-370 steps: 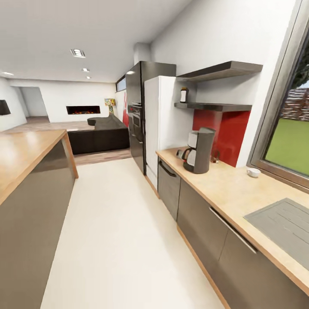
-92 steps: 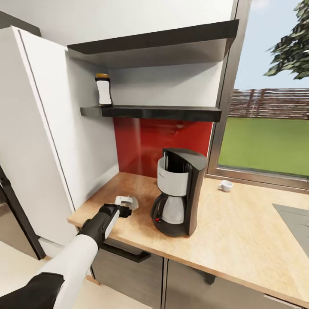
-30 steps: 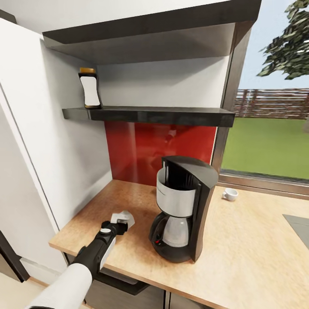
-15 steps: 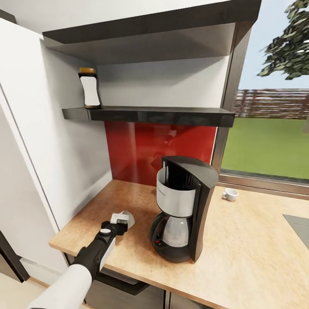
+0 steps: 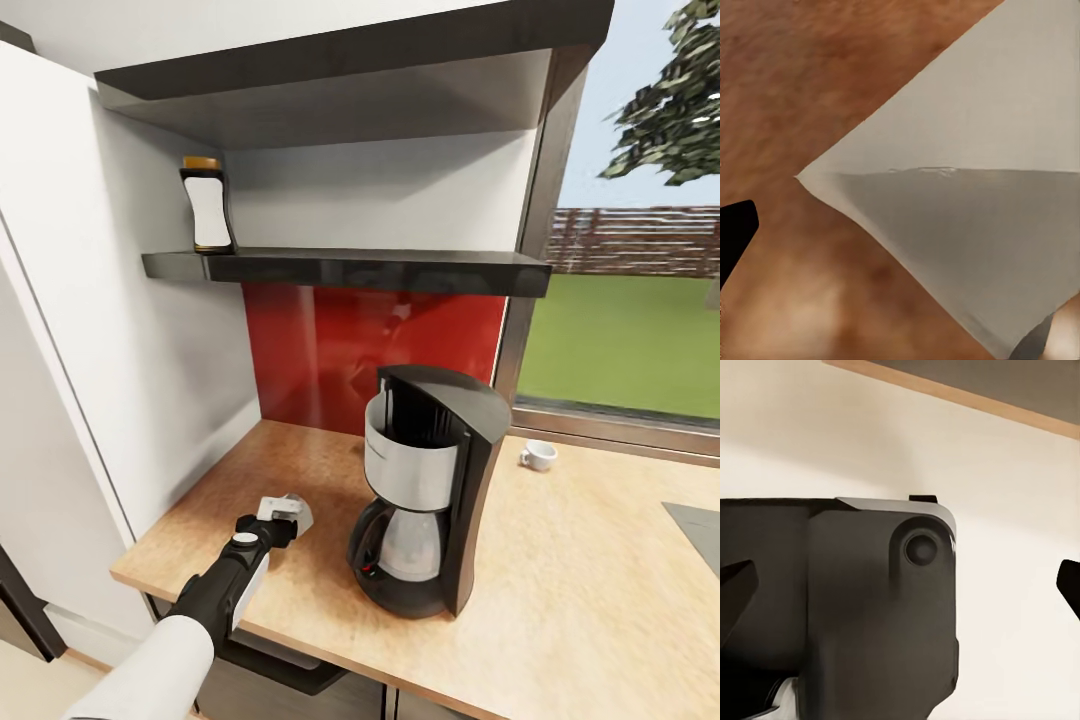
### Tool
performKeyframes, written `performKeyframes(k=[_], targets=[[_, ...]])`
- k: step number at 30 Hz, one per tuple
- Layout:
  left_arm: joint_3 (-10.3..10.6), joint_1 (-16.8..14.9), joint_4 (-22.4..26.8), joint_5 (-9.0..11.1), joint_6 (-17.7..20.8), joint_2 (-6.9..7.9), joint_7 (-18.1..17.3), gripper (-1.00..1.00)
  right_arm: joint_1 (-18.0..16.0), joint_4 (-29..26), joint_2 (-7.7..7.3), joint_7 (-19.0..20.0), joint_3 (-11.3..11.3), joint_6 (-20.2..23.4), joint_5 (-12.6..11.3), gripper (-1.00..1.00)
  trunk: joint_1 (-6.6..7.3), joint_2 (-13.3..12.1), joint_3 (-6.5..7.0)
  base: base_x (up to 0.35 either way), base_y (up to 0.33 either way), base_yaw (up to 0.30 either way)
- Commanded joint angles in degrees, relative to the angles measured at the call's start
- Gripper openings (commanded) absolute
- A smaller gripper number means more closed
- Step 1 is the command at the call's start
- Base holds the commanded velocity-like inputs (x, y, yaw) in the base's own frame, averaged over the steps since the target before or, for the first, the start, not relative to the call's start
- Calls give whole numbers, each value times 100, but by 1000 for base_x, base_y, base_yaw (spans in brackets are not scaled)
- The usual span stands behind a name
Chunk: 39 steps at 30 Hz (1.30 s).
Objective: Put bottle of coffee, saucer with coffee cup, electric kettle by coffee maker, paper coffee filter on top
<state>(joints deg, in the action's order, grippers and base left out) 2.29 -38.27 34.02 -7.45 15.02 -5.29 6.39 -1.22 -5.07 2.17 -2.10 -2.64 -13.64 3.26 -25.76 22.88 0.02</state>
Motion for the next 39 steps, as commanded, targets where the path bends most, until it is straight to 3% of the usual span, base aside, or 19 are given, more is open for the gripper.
performKeyframes(k=[1, 17, 18, 39], targets=[[18, 1, 8, -54, 36, 2, 20, 100, -2, 6, 2, -19, -26, -18, 34, 100, -2, 4, -2, 1, 85, 0], [23, 4, 8, -54, 28, 2, 20, 100, -2, 6, 2, -19, -26, -20, 34, 100, -2, 4, -2, 0, 36, 0], [27, 4, 8, -54, 28, 0, 20, -100, -2, 6, 2, -19, -26, -21, 34, 100, -2, 4, -2, 0, 0, 0], [18, 4, 8, -54, 28, 11, 20, -100, -2, 6, 1, -19, -26, -18, 34, 100, -2, 4, -2, 0, 0, 0]])
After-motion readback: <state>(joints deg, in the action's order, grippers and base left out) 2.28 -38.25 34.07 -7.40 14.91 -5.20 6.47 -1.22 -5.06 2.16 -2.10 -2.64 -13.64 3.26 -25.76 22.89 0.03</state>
